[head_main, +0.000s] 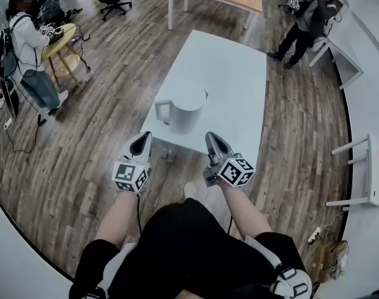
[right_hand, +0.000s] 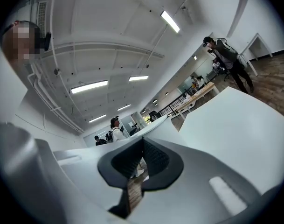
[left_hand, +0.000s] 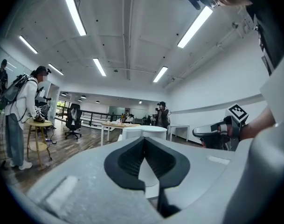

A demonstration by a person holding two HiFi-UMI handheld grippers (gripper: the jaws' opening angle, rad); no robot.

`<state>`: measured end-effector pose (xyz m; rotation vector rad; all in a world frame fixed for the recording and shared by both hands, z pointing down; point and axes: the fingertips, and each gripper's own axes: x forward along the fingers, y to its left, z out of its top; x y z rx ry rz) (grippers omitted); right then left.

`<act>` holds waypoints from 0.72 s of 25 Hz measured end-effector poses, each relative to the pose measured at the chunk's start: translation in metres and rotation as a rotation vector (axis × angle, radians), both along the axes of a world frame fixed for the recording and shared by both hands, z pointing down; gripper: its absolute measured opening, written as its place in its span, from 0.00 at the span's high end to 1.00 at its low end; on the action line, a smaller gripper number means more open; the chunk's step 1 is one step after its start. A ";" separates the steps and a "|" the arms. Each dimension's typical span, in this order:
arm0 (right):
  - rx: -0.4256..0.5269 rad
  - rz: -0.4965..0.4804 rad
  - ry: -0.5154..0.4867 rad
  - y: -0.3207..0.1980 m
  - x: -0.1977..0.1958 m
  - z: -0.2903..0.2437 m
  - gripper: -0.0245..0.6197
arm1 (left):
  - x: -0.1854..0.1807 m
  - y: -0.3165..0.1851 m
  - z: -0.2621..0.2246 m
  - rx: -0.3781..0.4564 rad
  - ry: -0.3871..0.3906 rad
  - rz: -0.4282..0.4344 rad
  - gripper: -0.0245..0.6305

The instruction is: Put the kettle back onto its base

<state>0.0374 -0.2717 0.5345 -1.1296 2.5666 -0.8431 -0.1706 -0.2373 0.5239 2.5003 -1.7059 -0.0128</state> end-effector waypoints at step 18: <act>0.154 -0.047 0.101 0.037 0.009 -0.029 0.96 | 0.014 0.033 -0.018 0.047 -0.029 0.006 0.96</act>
